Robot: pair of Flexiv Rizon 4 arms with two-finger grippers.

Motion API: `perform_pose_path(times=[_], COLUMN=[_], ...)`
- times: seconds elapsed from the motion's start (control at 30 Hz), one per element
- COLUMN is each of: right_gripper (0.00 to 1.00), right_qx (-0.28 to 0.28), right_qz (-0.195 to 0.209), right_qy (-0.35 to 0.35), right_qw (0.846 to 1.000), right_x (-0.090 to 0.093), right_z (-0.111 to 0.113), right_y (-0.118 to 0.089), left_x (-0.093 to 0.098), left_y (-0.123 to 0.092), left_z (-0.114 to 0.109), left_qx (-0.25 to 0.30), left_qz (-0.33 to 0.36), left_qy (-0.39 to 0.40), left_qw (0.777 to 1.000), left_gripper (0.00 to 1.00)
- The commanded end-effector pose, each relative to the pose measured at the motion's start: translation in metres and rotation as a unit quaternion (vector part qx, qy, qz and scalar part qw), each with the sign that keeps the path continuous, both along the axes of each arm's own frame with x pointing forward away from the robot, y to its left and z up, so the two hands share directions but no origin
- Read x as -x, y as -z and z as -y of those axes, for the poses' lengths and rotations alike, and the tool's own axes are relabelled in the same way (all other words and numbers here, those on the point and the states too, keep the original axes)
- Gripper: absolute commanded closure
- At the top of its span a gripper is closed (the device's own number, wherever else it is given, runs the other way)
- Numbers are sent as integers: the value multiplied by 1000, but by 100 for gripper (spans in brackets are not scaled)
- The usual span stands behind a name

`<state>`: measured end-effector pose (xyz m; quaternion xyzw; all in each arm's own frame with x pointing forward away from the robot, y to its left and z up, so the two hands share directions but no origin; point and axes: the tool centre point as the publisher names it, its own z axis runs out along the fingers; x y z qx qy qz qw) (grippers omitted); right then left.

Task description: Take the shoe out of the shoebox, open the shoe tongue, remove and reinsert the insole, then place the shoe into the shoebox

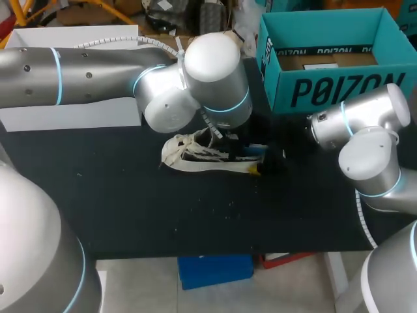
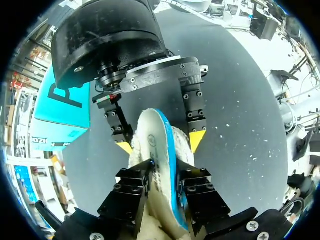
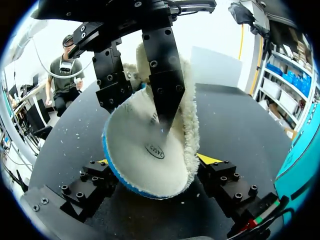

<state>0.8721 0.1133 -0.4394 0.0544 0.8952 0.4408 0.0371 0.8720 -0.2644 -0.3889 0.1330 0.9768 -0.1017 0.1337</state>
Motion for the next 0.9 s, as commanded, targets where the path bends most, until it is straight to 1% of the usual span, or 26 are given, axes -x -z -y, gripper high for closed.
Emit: perform_pose_path(times=[0.03, 0.13, 0.17, 0.23, 0.4, 0.5, 0.57, 0.77, 0.9], right_gripper=[100, 100, 100, 100, 100, 100, 100, 100, 100], right_qx=[1, 1, 1, 1, 1, 1, 1, 1, 1], right_qz=[-1, -1, -1, -1, -1, -1, -1, -1, -1], right_qy=[1, 1, 1, 1, 1, 1, 1, 1, 1], right_qw=[1000, 1000, 1000, 1000, 1000, 1000, 1000, 1000, 1000], right_x=[-1, -1, -1, -1, -1, -1, -1, -1, -1], right_z=[-1, -1, -1, -1, -1, -1, -1, -1, -1], right_y=[2, 2, 2, 2, 2, 2, 2, 2, 2], left_x=[-2, -3, -3, -4, -3, 3, 9, 38, 57], left_y=[6, 9, 9, 9, 5, -1, -9, -35, -56], left_z=[-1, 1, 2, 3, 3, 0, -3, -12, -16], left_qx=[2, 4, 4, 5, 6, 6, 12, 28, 56], left_qz=[-8, -12, -12, -12, -10, -8, -3, 2, -1], left_qy=[4, 6, 7, 9, 13, 20, 29, 50, 56], left_qw=[1000, 1000, 1000, 1000, 1000, 1000, 1000, 998, 997], left_gripper=[74, 76, 79, 100, 100, 100, 100, 100, 100])
